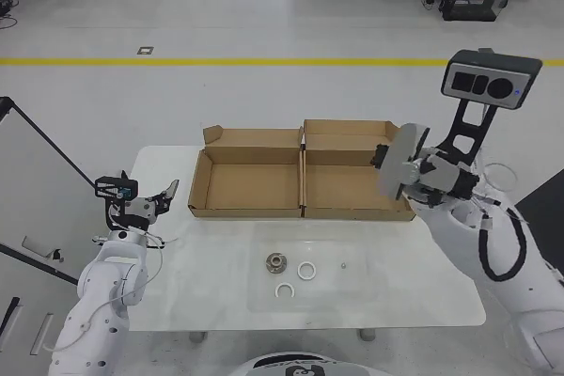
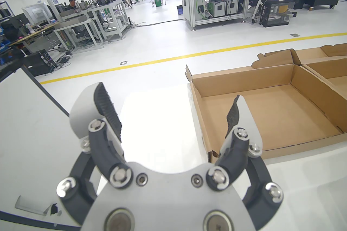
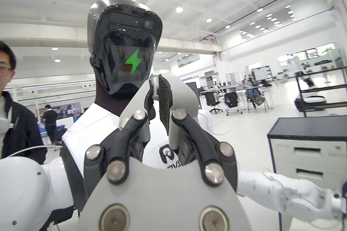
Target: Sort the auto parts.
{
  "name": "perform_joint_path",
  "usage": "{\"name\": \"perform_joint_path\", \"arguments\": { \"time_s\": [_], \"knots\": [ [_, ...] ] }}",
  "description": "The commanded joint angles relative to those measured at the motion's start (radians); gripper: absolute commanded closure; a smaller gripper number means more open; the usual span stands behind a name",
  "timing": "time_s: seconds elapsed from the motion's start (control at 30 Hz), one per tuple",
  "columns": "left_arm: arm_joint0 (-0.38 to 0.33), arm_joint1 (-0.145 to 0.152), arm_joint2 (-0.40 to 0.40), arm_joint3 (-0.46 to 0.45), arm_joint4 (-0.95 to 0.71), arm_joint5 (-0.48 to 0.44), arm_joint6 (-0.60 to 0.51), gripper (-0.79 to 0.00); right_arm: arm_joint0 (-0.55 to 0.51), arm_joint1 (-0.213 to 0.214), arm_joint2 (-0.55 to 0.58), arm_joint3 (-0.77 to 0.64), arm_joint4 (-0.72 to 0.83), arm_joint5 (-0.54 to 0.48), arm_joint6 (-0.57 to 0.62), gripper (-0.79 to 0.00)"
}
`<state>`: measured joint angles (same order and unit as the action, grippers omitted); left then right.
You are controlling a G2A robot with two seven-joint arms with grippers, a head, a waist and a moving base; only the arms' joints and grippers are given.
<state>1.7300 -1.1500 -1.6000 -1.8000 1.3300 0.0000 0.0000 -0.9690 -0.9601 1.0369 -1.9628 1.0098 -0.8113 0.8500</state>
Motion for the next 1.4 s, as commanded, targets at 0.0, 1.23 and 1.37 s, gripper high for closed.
{"name": "perform_joint_path", "arguments": {
  "time_s": [0.0,1.23,1.37],
  "knots": [
    [0.000,0.000,0.000,0.000,0.000,0.000,0.000,-0.785,-0.038,0.010,0.065,0.018,-0.015,0.033,0.018,0.000],
    [0.000,0.000,0.000,0.000,0.000,0.000,0.000,-0.785,0.503,0.027,-0.064,0.708,-0.743,0.389,0.548,0.000],
    [0.000,0.000,0.000,0.000,0.000,0.000,0.000,-0.785,0.544,0.020,-0.171,0.773,-0.832,0.377,0.536,0.000]
  ]
}}
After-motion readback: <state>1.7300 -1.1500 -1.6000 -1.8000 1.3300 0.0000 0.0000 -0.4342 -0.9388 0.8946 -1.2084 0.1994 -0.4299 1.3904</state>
